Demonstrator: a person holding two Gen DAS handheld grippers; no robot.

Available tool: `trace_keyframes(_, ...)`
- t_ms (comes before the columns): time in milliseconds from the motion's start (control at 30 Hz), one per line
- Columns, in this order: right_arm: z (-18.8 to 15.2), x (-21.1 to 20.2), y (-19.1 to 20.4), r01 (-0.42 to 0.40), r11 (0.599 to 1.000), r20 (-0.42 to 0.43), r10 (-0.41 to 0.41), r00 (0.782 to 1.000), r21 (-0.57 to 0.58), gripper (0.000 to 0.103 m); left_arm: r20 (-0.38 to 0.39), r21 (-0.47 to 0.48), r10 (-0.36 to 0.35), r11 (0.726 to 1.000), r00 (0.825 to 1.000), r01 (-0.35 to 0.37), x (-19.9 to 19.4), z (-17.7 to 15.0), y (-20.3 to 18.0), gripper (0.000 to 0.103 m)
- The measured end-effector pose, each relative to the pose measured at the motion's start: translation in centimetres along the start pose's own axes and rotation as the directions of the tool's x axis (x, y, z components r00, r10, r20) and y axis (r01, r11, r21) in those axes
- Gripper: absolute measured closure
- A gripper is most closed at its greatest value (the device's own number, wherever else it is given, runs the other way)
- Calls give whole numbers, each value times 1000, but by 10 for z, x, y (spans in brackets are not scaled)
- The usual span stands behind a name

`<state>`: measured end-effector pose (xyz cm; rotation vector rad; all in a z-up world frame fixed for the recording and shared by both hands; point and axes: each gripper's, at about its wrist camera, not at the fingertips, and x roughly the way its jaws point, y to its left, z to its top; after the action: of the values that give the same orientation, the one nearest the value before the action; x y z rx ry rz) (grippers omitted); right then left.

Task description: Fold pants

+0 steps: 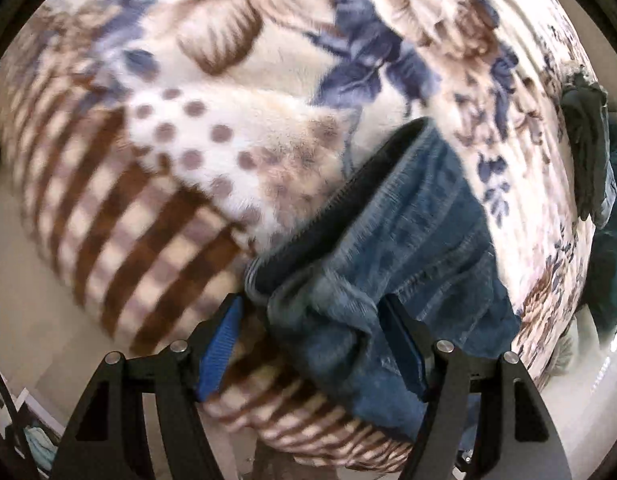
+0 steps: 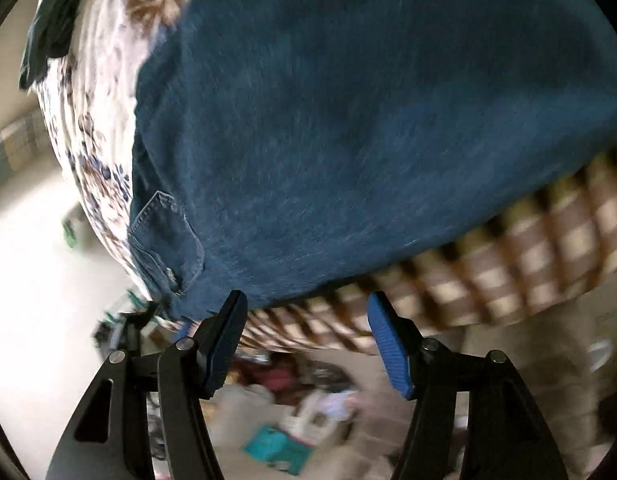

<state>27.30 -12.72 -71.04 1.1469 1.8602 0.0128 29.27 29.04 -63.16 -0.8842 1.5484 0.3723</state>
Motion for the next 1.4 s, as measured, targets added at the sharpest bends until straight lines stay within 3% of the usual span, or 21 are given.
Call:
trace_keyframes(67, 1, 4, -4, -54, 998, 35, 53, 998, 43, 45, 28, 7, 6, 1000, 1000, -6, 0, 2, -2, 49)
trace_keyframes(133, 2, 7, -2, -70, 995, 107, 62, 992, 67, 95, 59, 27, -1, 1000, 998, -1, -7, 3, -2, 73)
trace_keyframes(200, -3, 3, 1, -44, 997, 169, 32, 985, 69, 97, 111, 96, -2, 995, 994, -9, -26, -4, -4, 81)
trace_keyframes(333, -24, -19, 20, 18, 1000, 233, -13, 972, -23, 98, 163, 181, -1, 983, 987, -29, -52, -17, -5, 83)
trace_keyframes(500, -27, 10, 15, 137, 990, 183, -128, 975, -41, 98, 65, 155, 41, 987, 997, -50, -11, -1, 18, 81)
trace_keyframes(567, -18, 30, 1, 121, 992, 145, -123, 982, 19, 96, 49, 151, 33, 988, 998, -40, -15, 4, 19, 78)
trace_keyframes(600, -13, 36, -2, 111, 993, 129, -114, 985, 32, 95, 38, 150, 31, 988, 999, -36, -18, 4, 15, 70)
trace_keyframes(667, -8, 32, -2, 99, 995, 103, -101, 990, 27, 87, 35, 154, 48, 987, 998, -52, -39, 4, 16, 58)
trace_keyframes(700, -10, 26, -1, 103, 995, 88, -103, 991, 7, 74, 53, 164, 52, 985, 997, -60, -54, -1, 14, 51)
trace_keyframes(733, -13, 20, 1, 114, 993, 82, -113, 990, -8, 53, 73, 177, 70, 981, 995, -82, -64, -4, 10, 47)
trace_keyframes(800, -22, 2, 5, 142, 989, 92, -136, 986, -52, 40, 165, 231, 122, 960, 979, -158, -91, -21, -3, 47)
trace_keyframes(867, -27, -19, 14, 188, 974, 133, -172, 976, -122, 40, 194, 279, 146, 940, 970, -198, -102, -31, -20, 41)
trace_keyframes(967, -17, -56, 41, 269, 932, 221, -217, 951, -243, 40, 185, 365, 94, 918, 978, -157, -95, -40, -61, 38)
trace_keyframes(1100, 34, -97, 69, 499, 781, 366, -369, 854, -376, 40, 128, 422, 63, 899, 990, -112, -45, -40, -128, 38)
trace_keyframes(1167, 67, -112, 62, 550, 772, 405, -414, 815, -319, 40, 120, 454, 86, 881, 989, -132, -19, -42, -156, 38)
trace_keyframes(1233, 109, -117, 46, 540, 814, 366, -446, 817, -214, 40, 128, 469, 110, 869, 986, -158, -6, -41, -166, 38)
trace_keyframes(1267, 125, -116, 38, 510, 845, 334, -439, 834, -164, 40, 126, 477, 115, 864, 985, -162, 2, -41, -171, 38)
trace_keyframes(1300, 141, -115, 26, 450, 884, 300, -398, 867, -126, 40, 127, 479, 126, 861, 984, -172, 6, -41, -174, 38)
trace_keyframes(1333, 149, -111, 22, 420, 901, 284, -377, 882, -109, 45, 130, 481, 143, 856, 981, -188, 11, -41, -175, 38)
trace_keyframes(1367, 154, -111, 18, 412, 906, 296, -369, 881, -95, 53, 132, 483, 154, 852, 979, -199, 14, -43, -174, 38)
trace_keyframes(1400, 155, -110, 17, 431, 898, 325, -383, 865, -91, 66, 132, 483, 162, 851, 978, -206, 16, -44, -172, 38)
